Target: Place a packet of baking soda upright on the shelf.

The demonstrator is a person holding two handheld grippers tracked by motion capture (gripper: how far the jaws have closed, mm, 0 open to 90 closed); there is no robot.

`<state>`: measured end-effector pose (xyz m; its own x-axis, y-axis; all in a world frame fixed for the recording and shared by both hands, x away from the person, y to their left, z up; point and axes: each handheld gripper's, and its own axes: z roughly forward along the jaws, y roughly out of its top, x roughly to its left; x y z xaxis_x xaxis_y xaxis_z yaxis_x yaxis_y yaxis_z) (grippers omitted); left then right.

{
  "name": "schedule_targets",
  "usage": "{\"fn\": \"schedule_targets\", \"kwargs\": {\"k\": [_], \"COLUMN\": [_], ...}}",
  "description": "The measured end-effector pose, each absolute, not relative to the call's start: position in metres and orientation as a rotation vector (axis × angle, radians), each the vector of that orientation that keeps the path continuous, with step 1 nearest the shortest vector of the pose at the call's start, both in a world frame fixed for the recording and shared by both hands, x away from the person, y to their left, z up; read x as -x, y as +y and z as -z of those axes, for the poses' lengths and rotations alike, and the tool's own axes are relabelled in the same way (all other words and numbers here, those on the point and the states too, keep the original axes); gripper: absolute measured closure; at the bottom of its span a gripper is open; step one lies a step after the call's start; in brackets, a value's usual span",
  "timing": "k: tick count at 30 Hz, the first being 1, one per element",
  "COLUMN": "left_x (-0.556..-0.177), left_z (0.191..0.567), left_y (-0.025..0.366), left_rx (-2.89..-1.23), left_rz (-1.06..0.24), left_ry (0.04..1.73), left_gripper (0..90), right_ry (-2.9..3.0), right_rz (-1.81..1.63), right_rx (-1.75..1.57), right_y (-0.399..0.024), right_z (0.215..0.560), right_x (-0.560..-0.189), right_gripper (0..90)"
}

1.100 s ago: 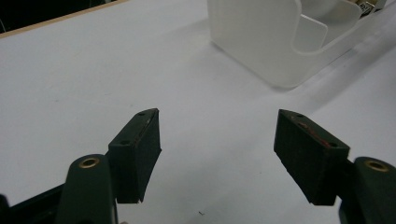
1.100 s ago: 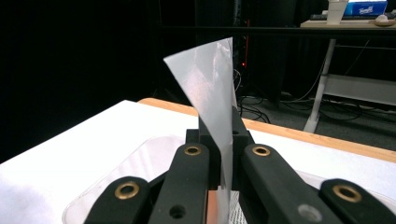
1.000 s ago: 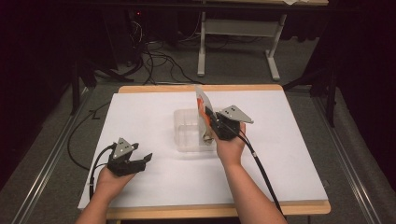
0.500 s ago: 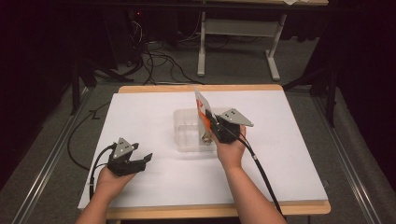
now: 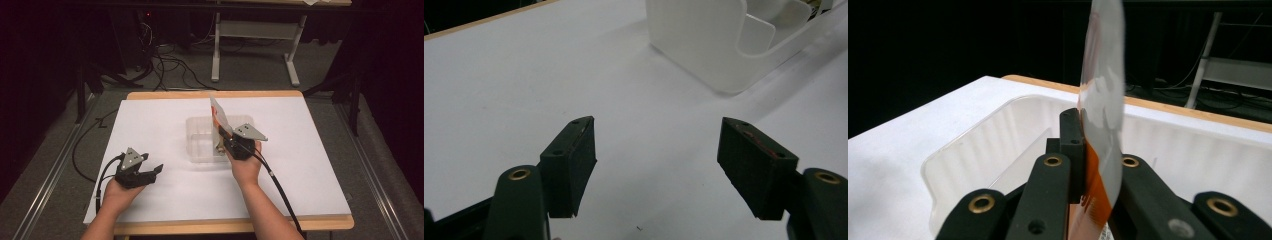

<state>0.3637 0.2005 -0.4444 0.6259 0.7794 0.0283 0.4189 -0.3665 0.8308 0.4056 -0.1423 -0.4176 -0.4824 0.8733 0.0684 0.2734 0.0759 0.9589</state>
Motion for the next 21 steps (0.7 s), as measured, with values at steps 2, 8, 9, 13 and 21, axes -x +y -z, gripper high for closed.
{"fn": "schedule_targets", "kwargs": {"k": [2, 8, 9, 13, 21], "left_x": [-0.364, -0.364, -0.364, -0.364, -0.364], "left_z": [0.445, 0.444, 0.444, 0.445, 0.444], "left_y": [0.200, 0.200, 0.200, 0.200, 0.199], "left_rx": [-2.003, -2.002, -2.003, -2.004, -2.005], "left_rz": [-0.538, -0.540, -0.540, -0.541, -0.539], "left_ry": [0.939, 0.940, 0.940, 0.938, 0.939], "left_gripper": [32.0, 32.0, 32.0, 32.0, 32.0], "right_ry": [1.819, 1.829, 1.853, 1.869, 1.864], "right_rz": [-1.424, -1.415, -1.398, -1.395, -1.391], "right_rx": [-1.129, -1.129, -1.128, -1.126, -1.131], "right_y": [-0.141, -0.138, -0.136, -0.134, -0.136], "right_z": [0.418, 0.422, 0.426, 0.438, 0.435], "right_x": [-0.404, -0.400, -0.400, -0.396, -0.394], "right_gripper": [90.0, 90.0, 90.0, 90.0, 83.1]}}
